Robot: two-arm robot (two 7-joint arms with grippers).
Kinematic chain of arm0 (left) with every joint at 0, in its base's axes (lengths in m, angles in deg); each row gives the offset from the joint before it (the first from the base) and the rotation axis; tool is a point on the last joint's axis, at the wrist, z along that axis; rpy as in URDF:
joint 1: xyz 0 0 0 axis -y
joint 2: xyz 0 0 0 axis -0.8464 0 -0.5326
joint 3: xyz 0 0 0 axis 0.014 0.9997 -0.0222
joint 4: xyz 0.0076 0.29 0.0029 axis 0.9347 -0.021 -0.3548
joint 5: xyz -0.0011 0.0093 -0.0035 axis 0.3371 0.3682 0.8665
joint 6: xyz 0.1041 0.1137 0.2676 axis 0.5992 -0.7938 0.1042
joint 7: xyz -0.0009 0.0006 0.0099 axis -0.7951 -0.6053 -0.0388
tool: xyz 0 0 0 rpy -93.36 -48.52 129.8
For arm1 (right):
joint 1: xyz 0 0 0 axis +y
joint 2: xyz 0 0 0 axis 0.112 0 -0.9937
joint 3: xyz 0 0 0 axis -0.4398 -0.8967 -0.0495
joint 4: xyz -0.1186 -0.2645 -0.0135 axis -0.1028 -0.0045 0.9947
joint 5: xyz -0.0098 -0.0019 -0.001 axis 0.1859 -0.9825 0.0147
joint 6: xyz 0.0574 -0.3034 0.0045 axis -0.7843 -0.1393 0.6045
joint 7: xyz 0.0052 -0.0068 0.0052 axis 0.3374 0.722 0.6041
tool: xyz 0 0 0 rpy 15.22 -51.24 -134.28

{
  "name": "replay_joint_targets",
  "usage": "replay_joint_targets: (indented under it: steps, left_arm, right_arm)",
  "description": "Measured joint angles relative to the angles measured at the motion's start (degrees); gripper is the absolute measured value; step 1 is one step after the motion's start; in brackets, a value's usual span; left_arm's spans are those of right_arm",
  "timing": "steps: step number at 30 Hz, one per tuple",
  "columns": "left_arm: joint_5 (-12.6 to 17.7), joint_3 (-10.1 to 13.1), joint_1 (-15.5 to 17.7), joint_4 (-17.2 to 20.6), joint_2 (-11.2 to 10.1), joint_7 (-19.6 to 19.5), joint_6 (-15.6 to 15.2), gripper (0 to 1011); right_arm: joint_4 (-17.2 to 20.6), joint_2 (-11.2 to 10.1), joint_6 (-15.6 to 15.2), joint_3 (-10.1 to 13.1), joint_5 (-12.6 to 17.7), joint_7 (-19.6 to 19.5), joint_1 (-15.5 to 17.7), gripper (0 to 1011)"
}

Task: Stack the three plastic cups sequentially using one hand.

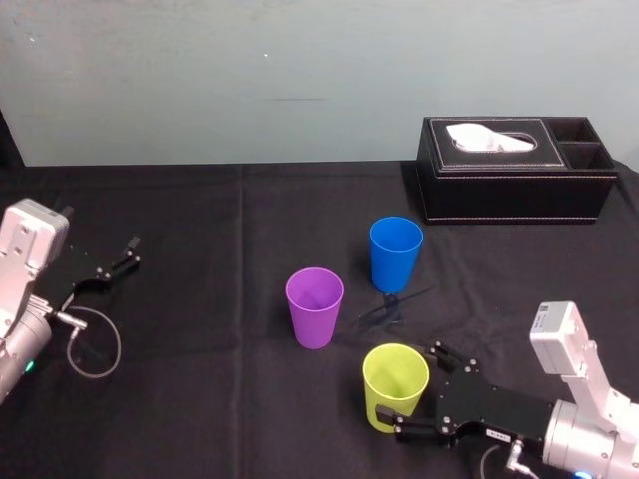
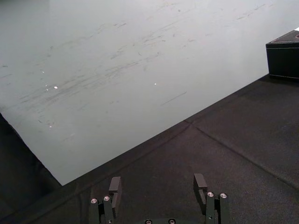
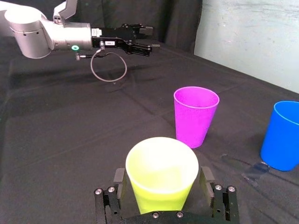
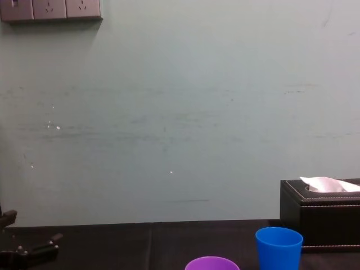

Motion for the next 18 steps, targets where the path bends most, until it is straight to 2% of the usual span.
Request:
replay_joint_targets:
  steps: [11, 18]
  left_arm:
    - [0.00, 0.00, 0.00, 0.00, 0.00, 0.00, 0.00, 1010]
    - [0.00, 0.00, 0.00, 0.00, 0.00, 0.00, 0.00, 1010]
  right_arm:
    - [-0.14, 0.23, -0.07, -0.29, -0.62, -0.40, -0.33, 996]
    - [-0.14, 0.20, -0.07, -0.22, -0.46, -0.36, -0.25, 840]
